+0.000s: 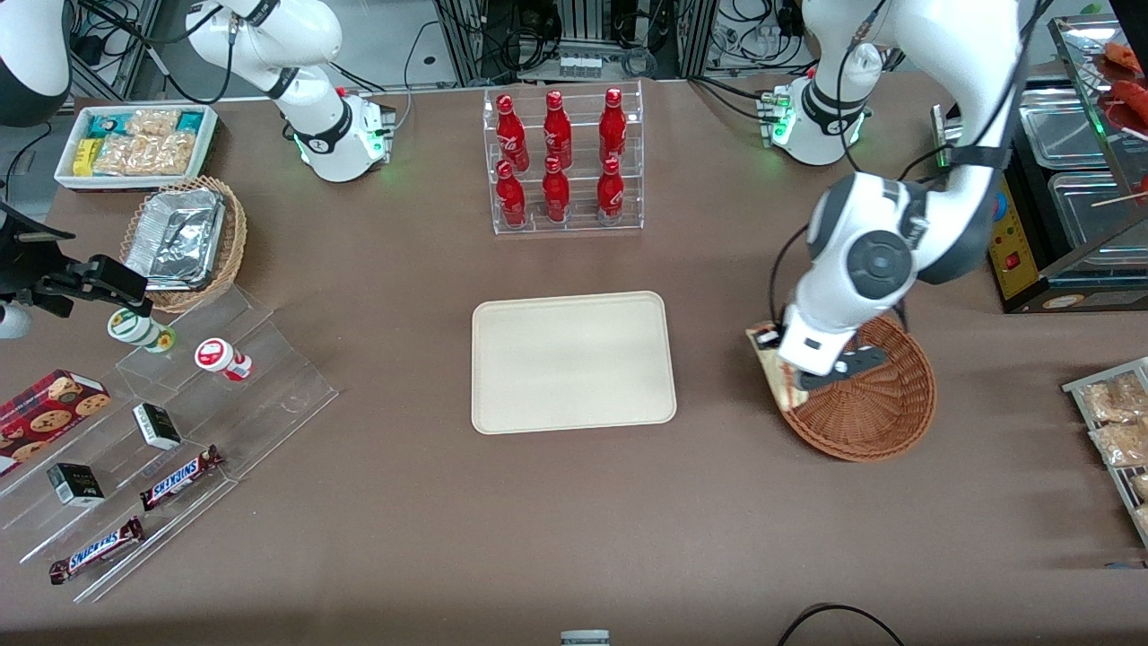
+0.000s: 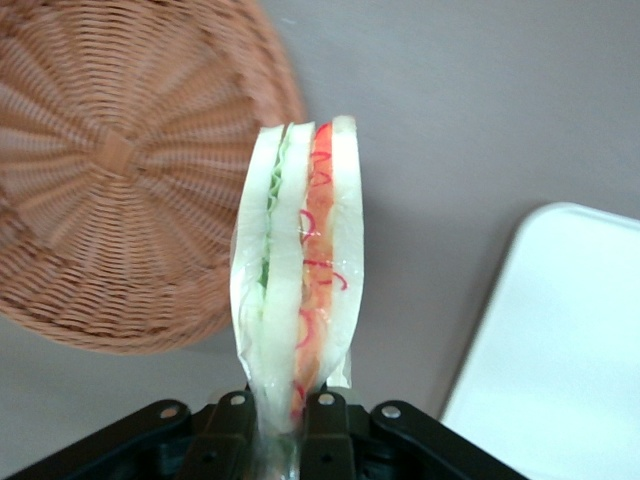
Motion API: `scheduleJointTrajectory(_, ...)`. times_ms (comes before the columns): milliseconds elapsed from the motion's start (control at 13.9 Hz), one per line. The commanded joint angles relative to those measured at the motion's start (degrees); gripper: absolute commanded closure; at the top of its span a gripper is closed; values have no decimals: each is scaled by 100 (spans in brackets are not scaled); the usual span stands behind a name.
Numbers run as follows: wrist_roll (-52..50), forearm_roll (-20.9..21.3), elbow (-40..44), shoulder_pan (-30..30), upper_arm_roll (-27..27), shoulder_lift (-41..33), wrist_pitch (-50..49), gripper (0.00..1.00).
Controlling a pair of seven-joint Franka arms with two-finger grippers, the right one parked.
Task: Place sandwich from basket to tray
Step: 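Carry the sandwich with the left gripper over the cream tray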
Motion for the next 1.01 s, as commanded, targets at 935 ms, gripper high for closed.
scheduleJointTrajectory(935,-1435,-13,2975,-2360,72,2572,-179,100)
